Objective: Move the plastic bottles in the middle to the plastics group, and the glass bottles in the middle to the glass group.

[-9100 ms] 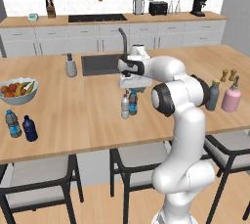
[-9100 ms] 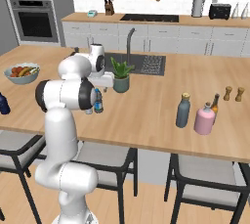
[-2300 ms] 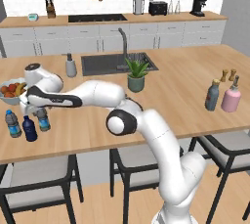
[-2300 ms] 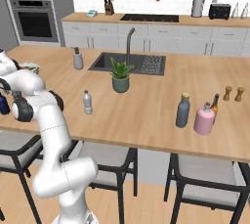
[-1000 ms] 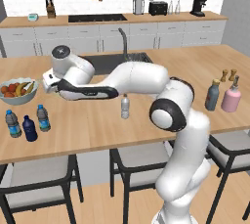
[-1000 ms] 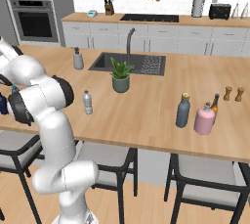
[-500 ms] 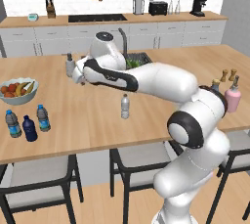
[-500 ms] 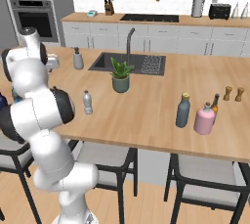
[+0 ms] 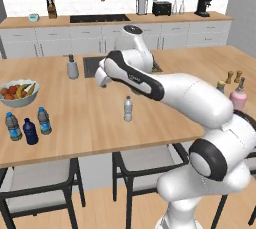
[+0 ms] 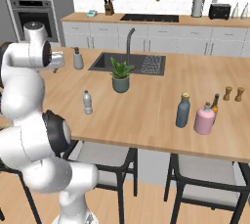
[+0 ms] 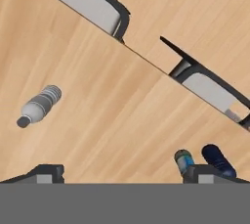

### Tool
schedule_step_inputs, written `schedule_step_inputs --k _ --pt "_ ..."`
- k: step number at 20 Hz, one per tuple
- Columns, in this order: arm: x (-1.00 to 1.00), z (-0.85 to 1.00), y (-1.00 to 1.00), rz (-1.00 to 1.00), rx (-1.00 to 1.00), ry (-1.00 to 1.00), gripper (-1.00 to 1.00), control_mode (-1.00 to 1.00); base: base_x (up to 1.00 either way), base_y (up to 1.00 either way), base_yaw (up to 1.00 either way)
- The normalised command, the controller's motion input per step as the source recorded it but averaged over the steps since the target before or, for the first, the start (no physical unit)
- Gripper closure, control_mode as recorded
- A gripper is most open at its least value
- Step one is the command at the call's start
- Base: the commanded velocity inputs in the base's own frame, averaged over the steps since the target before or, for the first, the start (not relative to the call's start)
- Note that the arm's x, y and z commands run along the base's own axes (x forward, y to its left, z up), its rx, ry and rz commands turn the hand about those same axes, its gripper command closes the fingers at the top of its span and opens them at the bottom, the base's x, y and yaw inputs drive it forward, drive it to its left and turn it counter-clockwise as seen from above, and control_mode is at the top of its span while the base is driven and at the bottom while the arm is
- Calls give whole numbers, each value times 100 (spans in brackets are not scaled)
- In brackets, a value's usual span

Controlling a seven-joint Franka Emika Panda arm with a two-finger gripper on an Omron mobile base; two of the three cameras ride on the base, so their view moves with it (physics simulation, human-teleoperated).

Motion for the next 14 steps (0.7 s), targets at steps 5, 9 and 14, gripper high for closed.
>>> schedule_step_inputs --k 5,9,14 --pt "-71 -16 -90 13 -5 -12 -100 -100 0 0 0" --pt "-14 -27 -96 4 0 -1 -100 -100 0 0 0" --pt "57 -11 -31 -1 0 11 -100 -100 0 0 0"
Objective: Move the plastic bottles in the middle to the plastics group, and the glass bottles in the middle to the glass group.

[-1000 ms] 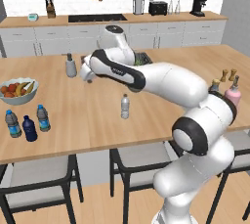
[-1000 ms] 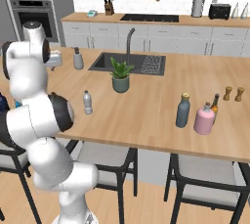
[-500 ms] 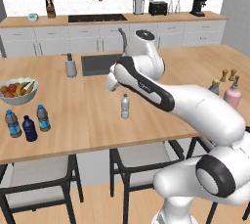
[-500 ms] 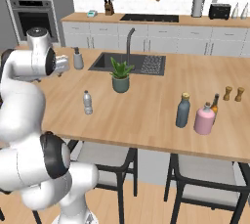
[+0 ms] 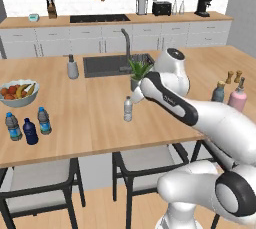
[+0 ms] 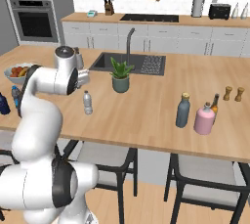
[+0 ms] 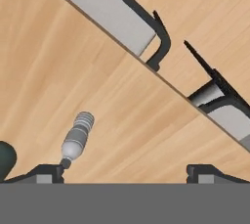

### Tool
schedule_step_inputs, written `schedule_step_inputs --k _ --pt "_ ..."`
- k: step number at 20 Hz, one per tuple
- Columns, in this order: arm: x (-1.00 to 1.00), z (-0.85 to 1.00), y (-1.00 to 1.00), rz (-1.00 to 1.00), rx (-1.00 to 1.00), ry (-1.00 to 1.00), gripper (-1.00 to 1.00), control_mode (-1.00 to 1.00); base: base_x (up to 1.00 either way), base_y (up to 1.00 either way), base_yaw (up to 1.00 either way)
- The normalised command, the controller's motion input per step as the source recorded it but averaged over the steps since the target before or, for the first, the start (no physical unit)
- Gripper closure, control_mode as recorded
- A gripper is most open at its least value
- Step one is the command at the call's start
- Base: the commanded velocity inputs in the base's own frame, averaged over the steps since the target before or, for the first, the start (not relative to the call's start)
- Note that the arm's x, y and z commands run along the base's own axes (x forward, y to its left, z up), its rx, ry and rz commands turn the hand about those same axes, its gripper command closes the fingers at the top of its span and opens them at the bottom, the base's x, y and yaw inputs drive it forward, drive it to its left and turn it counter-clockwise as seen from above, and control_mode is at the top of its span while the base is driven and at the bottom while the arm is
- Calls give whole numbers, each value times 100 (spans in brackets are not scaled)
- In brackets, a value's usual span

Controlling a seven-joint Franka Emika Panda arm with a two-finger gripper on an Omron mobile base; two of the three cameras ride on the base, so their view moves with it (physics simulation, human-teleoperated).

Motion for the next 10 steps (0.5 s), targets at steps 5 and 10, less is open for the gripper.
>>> schedule_step_inputs --k 5,10 --pt "70 -14 1 -7 -5 16 -100 -100 0 0 0" --pt "26 -11 0 -18 -10 2 -100 -100 0 0 0"
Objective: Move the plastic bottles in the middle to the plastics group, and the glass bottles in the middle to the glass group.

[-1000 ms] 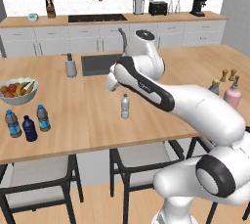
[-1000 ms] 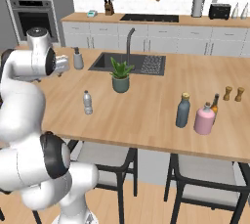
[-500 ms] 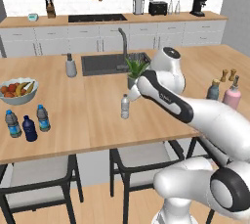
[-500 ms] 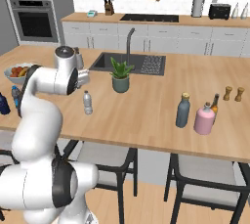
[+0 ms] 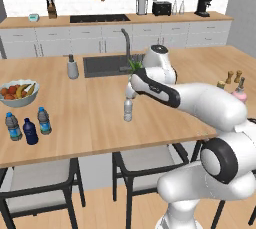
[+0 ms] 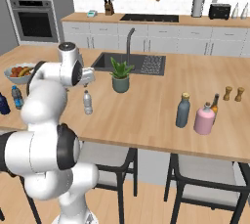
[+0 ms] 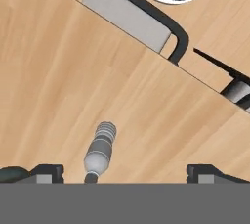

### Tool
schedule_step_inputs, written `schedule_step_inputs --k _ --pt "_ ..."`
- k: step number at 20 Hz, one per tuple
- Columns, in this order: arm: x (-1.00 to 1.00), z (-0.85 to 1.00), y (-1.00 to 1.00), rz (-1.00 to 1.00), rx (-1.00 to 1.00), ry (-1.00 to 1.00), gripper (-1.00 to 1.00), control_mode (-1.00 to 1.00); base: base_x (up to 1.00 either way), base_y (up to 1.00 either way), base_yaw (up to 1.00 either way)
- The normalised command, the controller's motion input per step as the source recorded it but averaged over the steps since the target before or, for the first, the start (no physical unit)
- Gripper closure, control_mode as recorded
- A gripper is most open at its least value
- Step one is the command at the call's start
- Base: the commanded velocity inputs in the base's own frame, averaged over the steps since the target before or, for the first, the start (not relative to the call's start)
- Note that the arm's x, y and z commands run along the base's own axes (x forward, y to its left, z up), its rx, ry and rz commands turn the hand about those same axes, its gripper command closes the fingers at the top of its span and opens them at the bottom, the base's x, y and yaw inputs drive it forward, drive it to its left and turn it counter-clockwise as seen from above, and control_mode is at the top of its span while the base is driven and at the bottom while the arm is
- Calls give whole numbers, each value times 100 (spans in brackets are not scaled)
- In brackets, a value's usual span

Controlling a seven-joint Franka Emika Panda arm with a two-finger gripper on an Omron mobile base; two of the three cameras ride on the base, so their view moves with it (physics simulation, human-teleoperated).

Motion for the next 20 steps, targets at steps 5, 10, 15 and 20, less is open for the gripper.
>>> schedule_step_inputs --k 5,10,15,20 --pt "5 -29 0 -21 -6 -1 -100 -100 0 0 0" --pt "32 -35 0 -8 0 0 -100 -100 0 0 0" --pt "24 -21 0 0 0 0 -100 -100 0 0 0" --pt "19 -38 0 0 0 0 -100 -100 0 0 0"
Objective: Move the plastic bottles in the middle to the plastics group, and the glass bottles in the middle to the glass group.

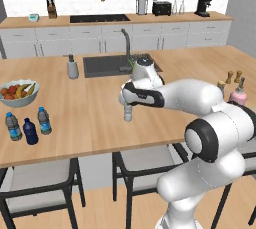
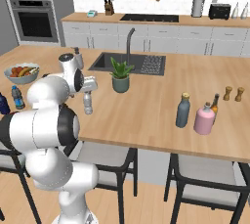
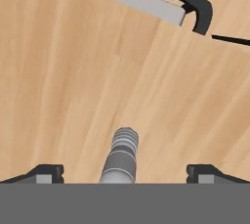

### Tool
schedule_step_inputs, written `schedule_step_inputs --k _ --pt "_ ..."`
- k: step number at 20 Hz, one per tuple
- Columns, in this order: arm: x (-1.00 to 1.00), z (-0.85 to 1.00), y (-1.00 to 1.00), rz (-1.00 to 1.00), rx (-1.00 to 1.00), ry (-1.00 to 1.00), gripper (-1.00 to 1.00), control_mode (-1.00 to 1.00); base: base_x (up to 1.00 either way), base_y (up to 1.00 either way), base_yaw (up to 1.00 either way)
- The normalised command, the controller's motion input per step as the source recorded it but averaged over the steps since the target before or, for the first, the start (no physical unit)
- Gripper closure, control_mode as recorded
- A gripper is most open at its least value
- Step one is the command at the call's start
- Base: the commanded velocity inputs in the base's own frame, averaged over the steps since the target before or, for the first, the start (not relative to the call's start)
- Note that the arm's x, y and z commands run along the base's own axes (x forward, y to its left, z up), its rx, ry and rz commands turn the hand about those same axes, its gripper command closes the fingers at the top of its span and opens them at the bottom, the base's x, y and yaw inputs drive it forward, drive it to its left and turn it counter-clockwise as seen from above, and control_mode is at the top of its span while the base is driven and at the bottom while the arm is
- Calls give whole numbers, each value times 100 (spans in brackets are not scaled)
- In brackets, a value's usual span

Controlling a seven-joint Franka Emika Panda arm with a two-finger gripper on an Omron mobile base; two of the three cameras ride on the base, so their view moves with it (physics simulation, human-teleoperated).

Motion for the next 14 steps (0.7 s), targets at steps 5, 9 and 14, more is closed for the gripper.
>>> schedule_step_inputs --k 5,9,14 --pt "8 -32 5 0 0 0 -100 -100 0 0 0" --pt "13 -18 2 0 0 0 -100 -100 0 0 0" --pt "26 -5 0 0 0 -2 -100 -100 0 0 0"
